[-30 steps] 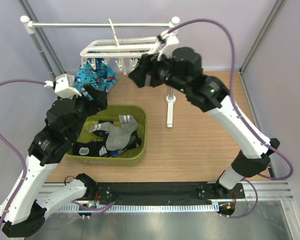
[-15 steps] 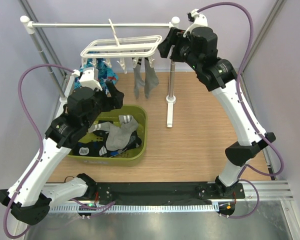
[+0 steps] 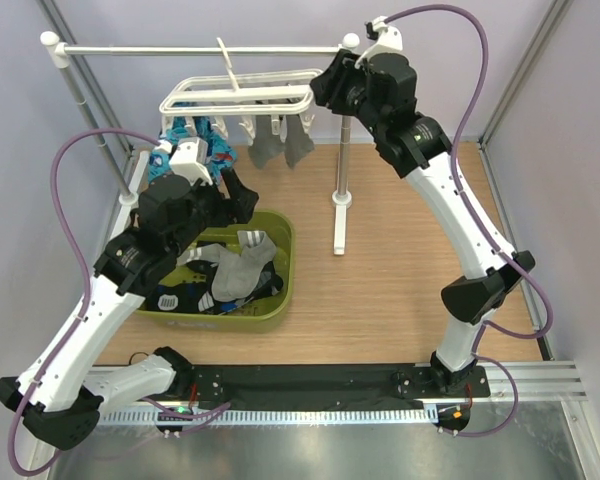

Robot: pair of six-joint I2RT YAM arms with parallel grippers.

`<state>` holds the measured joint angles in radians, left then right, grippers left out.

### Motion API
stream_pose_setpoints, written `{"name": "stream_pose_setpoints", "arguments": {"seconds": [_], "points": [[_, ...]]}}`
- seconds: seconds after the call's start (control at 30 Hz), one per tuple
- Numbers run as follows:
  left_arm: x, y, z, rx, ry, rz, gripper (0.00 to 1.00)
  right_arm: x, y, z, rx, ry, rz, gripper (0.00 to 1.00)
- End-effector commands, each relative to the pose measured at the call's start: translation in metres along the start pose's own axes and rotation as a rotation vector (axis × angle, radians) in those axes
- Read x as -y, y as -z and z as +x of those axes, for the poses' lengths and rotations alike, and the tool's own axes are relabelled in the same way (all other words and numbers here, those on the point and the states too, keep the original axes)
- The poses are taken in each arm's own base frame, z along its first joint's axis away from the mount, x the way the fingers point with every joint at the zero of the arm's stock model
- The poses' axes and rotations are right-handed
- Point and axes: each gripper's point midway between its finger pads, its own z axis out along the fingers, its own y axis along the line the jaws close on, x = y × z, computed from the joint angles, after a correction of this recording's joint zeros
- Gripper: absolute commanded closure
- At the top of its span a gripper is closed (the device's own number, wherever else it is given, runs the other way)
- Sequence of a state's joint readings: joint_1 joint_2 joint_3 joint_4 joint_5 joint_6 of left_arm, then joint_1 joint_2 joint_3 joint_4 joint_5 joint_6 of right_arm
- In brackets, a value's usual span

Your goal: Remove the socks clipped to the hanger

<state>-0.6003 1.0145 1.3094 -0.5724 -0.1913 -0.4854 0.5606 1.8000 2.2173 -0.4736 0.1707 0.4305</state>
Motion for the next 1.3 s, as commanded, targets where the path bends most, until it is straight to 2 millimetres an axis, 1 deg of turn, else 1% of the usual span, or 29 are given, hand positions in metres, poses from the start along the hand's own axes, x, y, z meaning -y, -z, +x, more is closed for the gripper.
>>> {"name": "stream_pose_setpoints", "arguments": {"seconds": [0.0,0.03,0.07,0.1,0.2,0.23,0.33,0.37,0.4,0.47,0.5,0.53,0.6,0.67,0.73,0.77,0.83,0.87,0.93,0.97,1.03,1.1,1.13,1.17,1.2,1.23,1.27], "points": [[0.011,0.003,-0.015,0.048,0.003,0.050,0.21,-0.018,0.007,-0.012,0.036,-0.053,-0.089,0.54],[0.012,0.004,-0.016,0.050,0.002,0.051,0.21,-0.020,0.012,-0.015,0.039,-0.057,-0.099,0.56],[0.011,0.005,-0.017,0.050,0.002,0.046,0.21,-0.021,0.013,-0.009,0.023,-0.063,-0.109,0.57],[0.011,0.007,-0.021,0.057,0.003,0.041,0.21,-0.024,0.017,-0.009,0.022,-0.074,-0.117,0.58],[0.005,0.009,-0.026,0.067,0.000,0.005,0.20,-0.036,0.032,-0.008,0.013,-0.099,-0.166,0.60],[0.002,0.011,-0.034,0.090,0.000,-0.020,0.20,-0.040,0.036,-0.006,0.007,-0.107,-0.182,0.61],[0.000,0.015,-0.044,0.111,0.002,-0.044,0.20,-0.054,0.048,0.003,-0.009,-0.145,-0.235,0.62],[0.002,0.019,-0.052,0.125,0.012,-0.039,0.20,-0.067,0.055,0.012,-0.032,-0.154,-0.286,0.61],[0.004,0.021,-0.056,0.132,0.018,-0.036,0.20,-0.072,0.059,0.014,-0.038,-0.160,-0.301,0.61],[0.009,0.026,-0.064,0.146,0.033,-0.022,0.20,-0.083,0.065,0.025,-0.060,-0.164,-0.333,0.57],[0.010,0.028,-0.067,0.149,0.037,-0.018,0.20,-0.095,0.073,0.028,-0.069,-0.166,-0.360,0.55],[0.012,0.032,-0.072,0.161,0.046,-0.011,0.20,-0.101,0.076,0.033,-0.076,-0.165,-0.375,0.53],[0.013,0.036,-0.075,0.166,0.054,-0.008,0.20,-0.117,0.084,0.043,-0.100,-0.162,-0.414,0.51],[0.014,0.045,-0.080,0.184,0.069,0.007,0.21,-0.125,0.089,0.053,-0.131,-0.154,-0.435,0.47],[0.017,0.051,-0.081,0.193,0.085,0.025,0.21,-0.132,0.096,0.059,-0.155,-0.151,-0.462,0.41],[0.017,0.056,-0.084,0.206,0.093,0.032,0.21,-0.131,0.098,0.065,-0.173,-0.145,-0.469,0.40],[0.016,0.058,-0.084,0.210,0.100,0.032,0.21,-0.129,0.106,0.061,-0.167,-0.136,-0.476,0.34],[0.015,0.061,-0.085,0.218,0.102,0.029,0.21,-0.126,0.109,0.064,-0.174,-0.127,-0.471,0.32],[0.012,0.059,-0.083,0.218,0.098,0.018,0.21,-0.125,0.117,0.061,-0.170,-0.096,-0.482,0.27],[0.013,0.057,-0.084,0.221,0.096,0.018,0.21,-0.124,0.126,0.055,-0.168,-0.084,-0.492,0.26],[0.014,0.054,-0.084,0.216,0.093,0.019,0.21,-0.123,0.139,0.050,-0.163,-0.039,-0.516,0.22],[0.015,0.052,-0.084,0.212,0.095,0.021,0.22,-0.113,0.154,0.045,-0.154,0.002,-0.500,0.21],[0.016,0.052,-0.085,0.214,0.100,0.026,0.22,-0.103,0.155,0.055,-0.165,0.054,-0.481,0.20],[0.017,0.053,-0.085,0.216,0.102,0.033,0.22,-0.097,0.156,0.058,-0.158,0.079,-0.470,0.19],[0.018,0.053,-0.085,0.216,0.102,0.038,0.22,-0.089,0.161,0.051,-0.124,0.100,-0.444,0.18],[0.021,0.052,-0.085,0.211,0.101,0.047,0.23,-0.081,0.159,0.056,-0.111,0.167,-0.428,0.17],[0.022,0.051,-0.086,0.211,0.102,0.054,0.23,-0.071,0.152,0.068,-0.114,0.204,-0.402,0.15]]}}
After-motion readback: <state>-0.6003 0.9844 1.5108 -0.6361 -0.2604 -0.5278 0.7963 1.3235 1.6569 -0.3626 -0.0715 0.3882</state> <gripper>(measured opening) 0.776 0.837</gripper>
